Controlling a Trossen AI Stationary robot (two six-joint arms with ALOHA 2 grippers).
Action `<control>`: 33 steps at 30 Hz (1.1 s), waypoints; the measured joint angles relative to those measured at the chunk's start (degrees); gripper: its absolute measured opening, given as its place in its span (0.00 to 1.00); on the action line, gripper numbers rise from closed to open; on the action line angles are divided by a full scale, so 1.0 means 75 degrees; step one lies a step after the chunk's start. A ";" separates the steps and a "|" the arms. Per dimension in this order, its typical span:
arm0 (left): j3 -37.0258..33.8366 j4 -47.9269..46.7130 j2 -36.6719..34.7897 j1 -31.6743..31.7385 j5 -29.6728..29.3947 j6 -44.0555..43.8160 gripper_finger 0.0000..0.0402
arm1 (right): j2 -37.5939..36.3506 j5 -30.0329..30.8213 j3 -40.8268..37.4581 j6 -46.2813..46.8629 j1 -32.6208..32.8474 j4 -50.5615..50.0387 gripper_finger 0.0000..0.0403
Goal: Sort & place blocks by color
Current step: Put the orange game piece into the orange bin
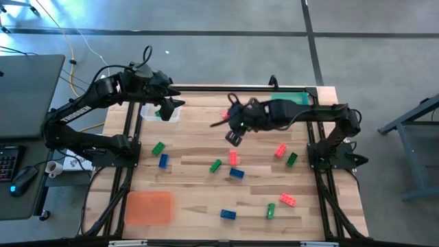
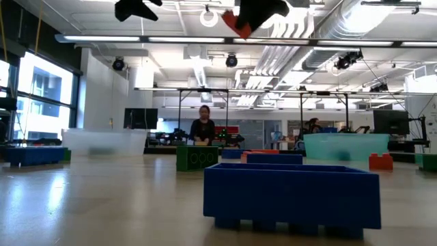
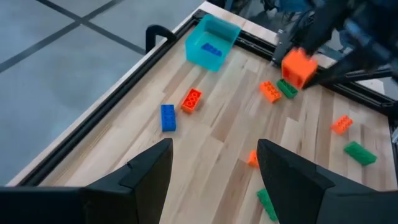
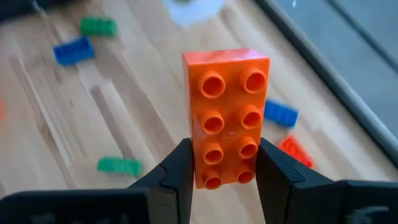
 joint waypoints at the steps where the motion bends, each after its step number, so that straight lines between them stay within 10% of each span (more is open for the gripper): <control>1: 0.0000 0.0002 0.0000 0.0000 0.0010 -0.0006 0.56 | -0.0003 0.0023 0.0150 -0.0113 -0.0025 0.0003 0.27; 33: -0.0003 0.2480 0.0108 -0.0903 0.1503 0.1470 0.66 | -0.0009 -0.1452 0.1000 -0.2822 -0.0235 0.3006 0.27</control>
